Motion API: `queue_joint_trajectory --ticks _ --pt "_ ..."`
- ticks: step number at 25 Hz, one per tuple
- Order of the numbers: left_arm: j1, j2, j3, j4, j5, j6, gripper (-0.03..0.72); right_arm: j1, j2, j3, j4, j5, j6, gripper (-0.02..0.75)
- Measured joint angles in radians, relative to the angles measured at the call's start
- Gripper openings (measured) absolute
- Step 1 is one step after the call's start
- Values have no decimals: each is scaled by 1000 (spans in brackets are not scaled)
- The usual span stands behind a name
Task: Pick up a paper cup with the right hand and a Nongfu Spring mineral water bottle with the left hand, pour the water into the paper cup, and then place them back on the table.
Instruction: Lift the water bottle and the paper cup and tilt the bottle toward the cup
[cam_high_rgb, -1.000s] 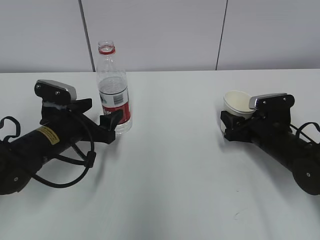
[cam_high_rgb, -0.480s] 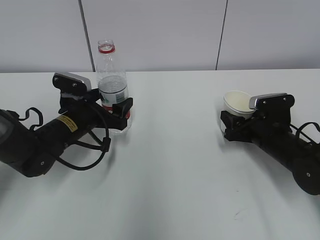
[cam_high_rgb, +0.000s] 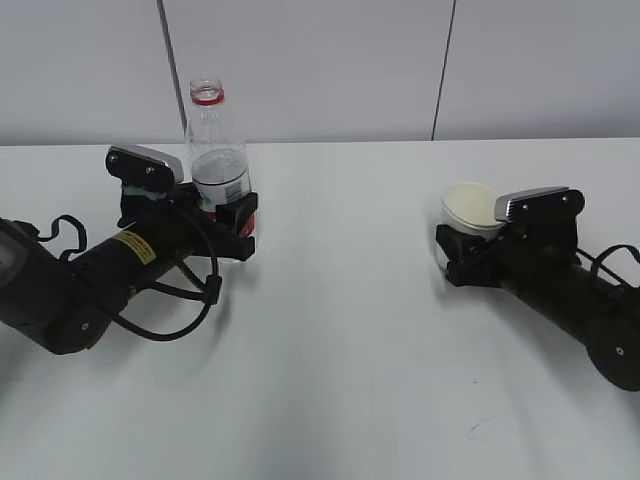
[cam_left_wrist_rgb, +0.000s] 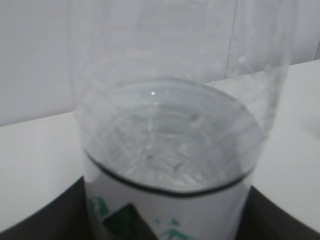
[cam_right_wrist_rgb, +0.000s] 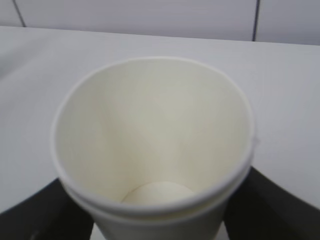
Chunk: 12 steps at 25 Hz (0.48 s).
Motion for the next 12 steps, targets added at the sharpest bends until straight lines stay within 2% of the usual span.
queue_joint_trajectory --ticks 7,12 --pt "0 -10 -1 41 17 17 418 0 0 0 -187 -4 12 507" --pt "0 -62 -1 105 126 83 418 2 0 0 -276 -8 41 507"
